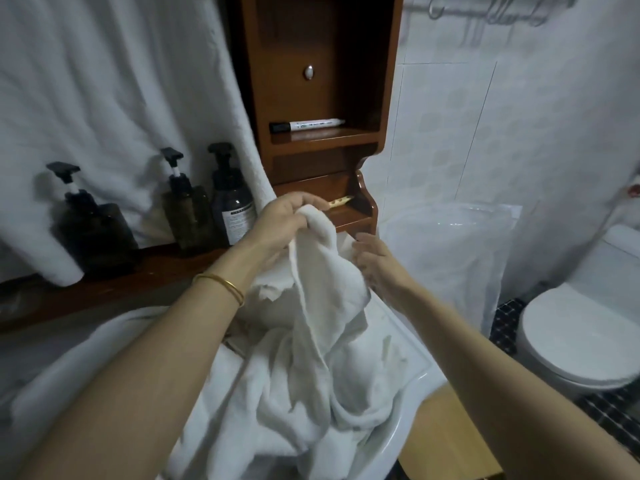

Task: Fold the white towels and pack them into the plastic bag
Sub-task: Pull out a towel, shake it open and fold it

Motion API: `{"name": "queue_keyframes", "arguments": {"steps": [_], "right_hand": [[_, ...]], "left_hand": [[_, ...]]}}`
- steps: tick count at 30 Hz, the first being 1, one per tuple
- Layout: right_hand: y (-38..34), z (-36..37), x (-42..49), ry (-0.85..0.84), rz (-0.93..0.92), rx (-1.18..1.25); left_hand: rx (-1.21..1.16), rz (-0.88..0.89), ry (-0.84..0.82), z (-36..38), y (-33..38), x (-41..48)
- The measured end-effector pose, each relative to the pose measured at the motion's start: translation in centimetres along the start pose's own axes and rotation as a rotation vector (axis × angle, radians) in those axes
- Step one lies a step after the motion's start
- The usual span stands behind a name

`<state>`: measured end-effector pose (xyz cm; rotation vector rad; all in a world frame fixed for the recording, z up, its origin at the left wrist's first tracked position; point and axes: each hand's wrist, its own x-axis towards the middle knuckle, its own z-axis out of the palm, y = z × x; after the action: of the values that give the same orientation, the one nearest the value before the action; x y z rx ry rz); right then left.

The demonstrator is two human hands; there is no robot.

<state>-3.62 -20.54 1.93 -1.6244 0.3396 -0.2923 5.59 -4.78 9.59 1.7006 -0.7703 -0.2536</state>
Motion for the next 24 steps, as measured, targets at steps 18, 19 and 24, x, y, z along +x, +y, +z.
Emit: {"name": "queue_keyframes", "arguments": {"steps": [18,19,24], "right_hand": [[-8.1,-1.3,2.4,0.371,-0.506,-0.219],[-9.2,-1.4,2.3,0.368,-0.564,-0.265],[-10.2,-1.0,1.5,0.264,-0.724,-0.428]], "left_hand": [[-0.105,-0.168,0.127,-2.3,3.1,0.2],[-0.003,-0.209,0.052,-2.3,3.1,0.4],[0.073,-0.19,-0.148,-0.9,3.8,0.9]]}}
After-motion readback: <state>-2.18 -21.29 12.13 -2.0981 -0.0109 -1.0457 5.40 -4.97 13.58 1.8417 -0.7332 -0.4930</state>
